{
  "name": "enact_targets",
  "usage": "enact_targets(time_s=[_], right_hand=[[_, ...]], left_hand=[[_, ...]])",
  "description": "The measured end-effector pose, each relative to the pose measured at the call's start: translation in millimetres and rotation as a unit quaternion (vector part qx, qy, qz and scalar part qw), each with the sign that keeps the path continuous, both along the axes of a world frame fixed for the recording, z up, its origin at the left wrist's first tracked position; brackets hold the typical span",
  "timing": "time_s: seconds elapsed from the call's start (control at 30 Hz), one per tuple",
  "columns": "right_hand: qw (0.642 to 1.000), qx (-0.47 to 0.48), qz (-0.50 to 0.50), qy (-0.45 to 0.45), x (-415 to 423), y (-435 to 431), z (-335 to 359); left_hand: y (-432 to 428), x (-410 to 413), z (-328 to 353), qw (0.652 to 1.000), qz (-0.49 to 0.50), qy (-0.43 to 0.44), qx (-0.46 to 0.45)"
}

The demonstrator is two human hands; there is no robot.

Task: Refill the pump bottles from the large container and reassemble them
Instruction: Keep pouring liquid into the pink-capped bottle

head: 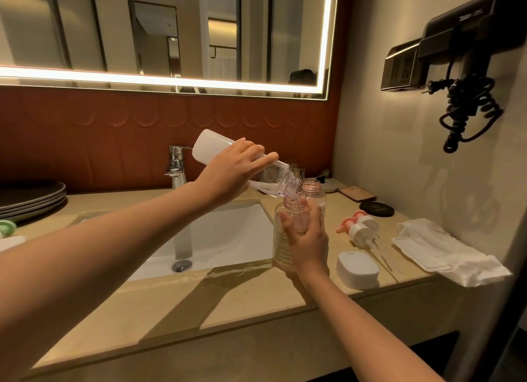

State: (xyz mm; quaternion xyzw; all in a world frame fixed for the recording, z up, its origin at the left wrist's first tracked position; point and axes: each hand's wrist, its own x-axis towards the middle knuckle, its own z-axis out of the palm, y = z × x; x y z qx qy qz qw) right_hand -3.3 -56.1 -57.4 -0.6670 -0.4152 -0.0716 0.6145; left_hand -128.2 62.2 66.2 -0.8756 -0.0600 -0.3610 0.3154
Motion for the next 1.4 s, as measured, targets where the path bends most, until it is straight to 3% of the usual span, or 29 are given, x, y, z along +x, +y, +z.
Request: enact_targets(time_s=[0.37,1.4], right_hand=[[1.000,-0.004,0.008,0.000,0.5,-0.3,-0.3],[1.000,0.008,0.017,0.010,-3.6,-4.9,4.0]], left_hand=[[1.4,1.7,2.2,1.000,-0.001,0.004,0.005],[-12.4,8.5,20.9,0.990,0.030,0.039,0.135]])
